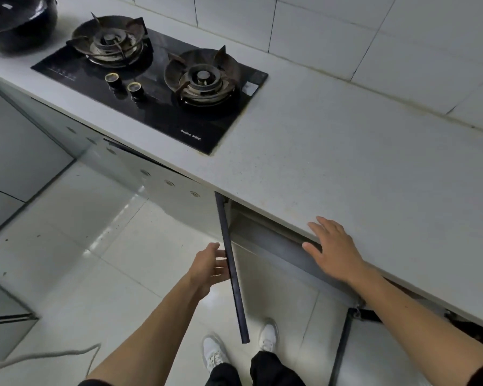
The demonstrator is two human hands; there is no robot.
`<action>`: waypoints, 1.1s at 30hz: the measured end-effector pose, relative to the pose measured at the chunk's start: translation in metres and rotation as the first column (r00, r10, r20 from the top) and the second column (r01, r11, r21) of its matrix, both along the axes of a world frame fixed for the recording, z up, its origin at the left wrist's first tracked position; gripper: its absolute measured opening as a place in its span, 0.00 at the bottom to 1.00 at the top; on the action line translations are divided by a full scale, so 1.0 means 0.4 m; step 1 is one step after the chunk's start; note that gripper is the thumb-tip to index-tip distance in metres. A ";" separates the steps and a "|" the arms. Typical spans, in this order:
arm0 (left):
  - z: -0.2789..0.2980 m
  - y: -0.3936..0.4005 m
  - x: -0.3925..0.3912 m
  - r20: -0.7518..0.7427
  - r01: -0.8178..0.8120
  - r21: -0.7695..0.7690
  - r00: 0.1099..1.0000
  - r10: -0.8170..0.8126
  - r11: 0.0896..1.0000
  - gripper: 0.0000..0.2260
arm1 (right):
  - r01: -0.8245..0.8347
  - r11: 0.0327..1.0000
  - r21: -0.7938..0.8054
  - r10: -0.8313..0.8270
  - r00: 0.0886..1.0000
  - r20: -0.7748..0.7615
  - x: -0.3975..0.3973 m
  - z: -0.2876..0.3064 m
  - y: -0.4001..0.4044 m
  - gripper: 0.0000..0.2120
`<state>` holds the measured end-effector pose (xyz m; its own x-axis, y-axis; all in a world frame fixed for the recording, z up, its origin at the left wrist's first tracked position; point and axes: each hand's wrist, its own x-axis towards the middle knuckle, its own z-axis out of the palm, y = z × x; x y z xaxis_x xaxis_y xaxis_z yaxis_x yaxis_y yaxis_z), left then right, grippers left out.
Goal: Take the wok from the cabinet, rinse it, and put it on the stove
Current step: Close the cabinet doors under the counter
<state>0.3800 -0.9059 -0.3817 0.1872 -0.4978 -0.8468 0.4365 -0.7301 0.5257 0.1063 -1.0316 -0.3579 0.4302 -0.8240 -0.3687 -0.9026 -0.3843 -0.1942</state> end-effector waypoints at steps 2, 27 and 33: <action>-0.005 -0.023 -0.047 -0.126 -0.090 -0.014 0.988 0.088 0.996 0.18 | 0.072 0.997 -0.022 -0.072 0.997 -0.012 -0.040 0.002 0.007 0.30; -0.030 -0.262 -0.258 -0.478 -0.529 0.017 0.741 0.472 0.848 0.22 | 0.108 0.993 0.044 -0.111 0.990 0.084 -0.144 0.000 -0.024 0.25; 0.049 -0.231 -0.251 -0.161 -0.032 -0.110 0.987 0.014 0.993 0.07 | 0.186 0.971 0.148 -0.206 0.970 0.129 -0.209 0.051 0.040 0.29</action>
<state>0.2797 -0.9983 -0.3621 0.0670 -0.5882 -0.8059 0.5373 -0.6593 0.5259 0.0226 -1.0158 -0.3374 0.3214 -0.8445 -0.4283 -0.9169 -0.1644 -0.3638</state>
